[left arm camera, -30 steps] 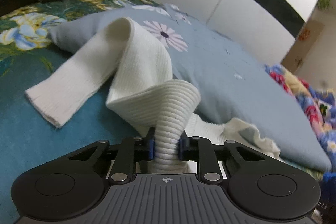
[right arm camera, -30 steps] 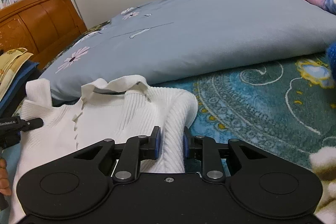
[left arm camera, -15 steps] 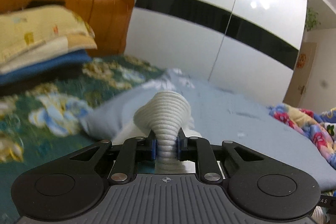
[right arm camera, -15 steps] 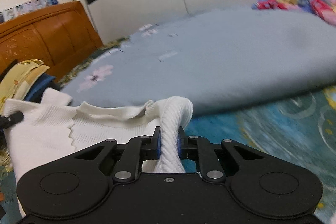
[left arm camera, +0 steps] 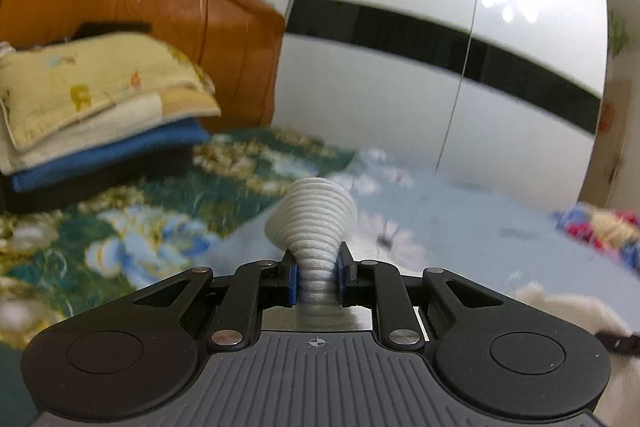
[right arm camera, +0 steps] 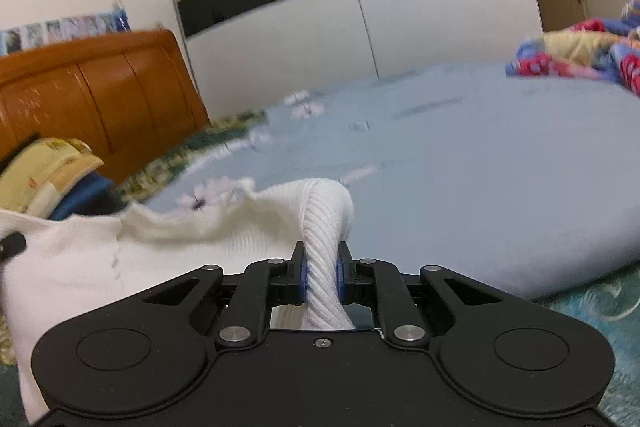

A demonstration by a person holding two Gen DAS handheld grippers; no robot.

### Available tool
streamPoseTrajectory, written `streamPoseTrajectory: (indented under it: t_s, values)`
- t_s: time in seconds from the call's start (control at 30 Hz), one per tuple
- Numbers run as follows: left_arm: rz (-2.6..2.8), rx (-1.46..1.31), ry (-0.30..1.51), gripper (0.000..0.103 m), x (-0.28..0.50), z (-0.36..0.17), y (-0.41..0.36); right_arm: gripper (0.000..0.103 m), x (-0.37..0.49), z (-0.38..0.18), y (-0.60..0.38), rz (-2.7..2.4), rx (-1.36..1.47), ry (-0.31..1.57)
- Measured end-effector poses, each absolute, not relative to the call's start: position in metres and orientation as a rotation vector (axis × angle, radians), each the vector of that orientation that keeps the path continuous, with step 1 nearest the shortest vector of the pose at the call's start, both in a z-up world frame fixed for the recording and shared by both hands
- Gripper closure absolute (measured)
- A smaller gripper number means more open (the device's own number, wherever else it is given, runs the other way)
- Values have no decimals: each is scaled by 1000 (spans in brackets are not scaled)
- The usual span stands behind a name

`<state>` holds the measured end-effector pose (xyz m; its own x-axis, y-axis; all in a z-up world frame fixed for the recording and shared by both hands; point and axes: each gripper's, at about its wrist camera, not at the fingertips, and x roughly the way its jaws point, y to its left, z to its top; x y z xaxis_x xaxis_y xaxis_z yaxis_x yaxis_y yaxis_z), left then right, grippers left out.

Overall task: Fold clothes
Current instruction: 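Grasp the sweater fabric with the left gripper while the right gripper holds the collar, then lay the sweater down and open both grippers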

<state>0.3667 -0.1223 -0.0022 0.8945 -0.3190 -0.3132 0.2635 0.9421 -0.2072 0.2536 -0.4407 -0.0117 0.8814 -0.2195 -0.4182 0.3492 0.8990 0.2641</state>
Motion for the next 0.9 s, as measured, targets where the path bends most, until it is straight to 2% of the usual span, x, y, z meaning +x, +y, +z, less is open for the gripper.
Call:
streamPoseTrajectory:
  t_s: [0.33, 0.5, 0.57, 0.63, 0.83, 0.9]
  values:
    - [-231, -118, 510, 82, 389, -56, -117, 89, 275, -52, -451, -323, 366, 525]
    - [-221, -106, 564, 79, 395, -66, -116, 83, 281, -62, -449, -337, 343, 573]
    - [-215, -79, 587, 74, 397, -66, -117, 81, 282, -63, -449, -340, 341, 586]
    - [-219, -86, 598, 56, 394, -65, -113, 80, 282, -65, -448, -344, 337, 598]
    - [-232, -114, 630, 30, 384, -60, -98, 69, 278, -56, -452, -333, 373, 605]
    - [-237, -123, 641, 29, 381, -58, -93, 66, 273, -54, -452, -332, 385, 602]
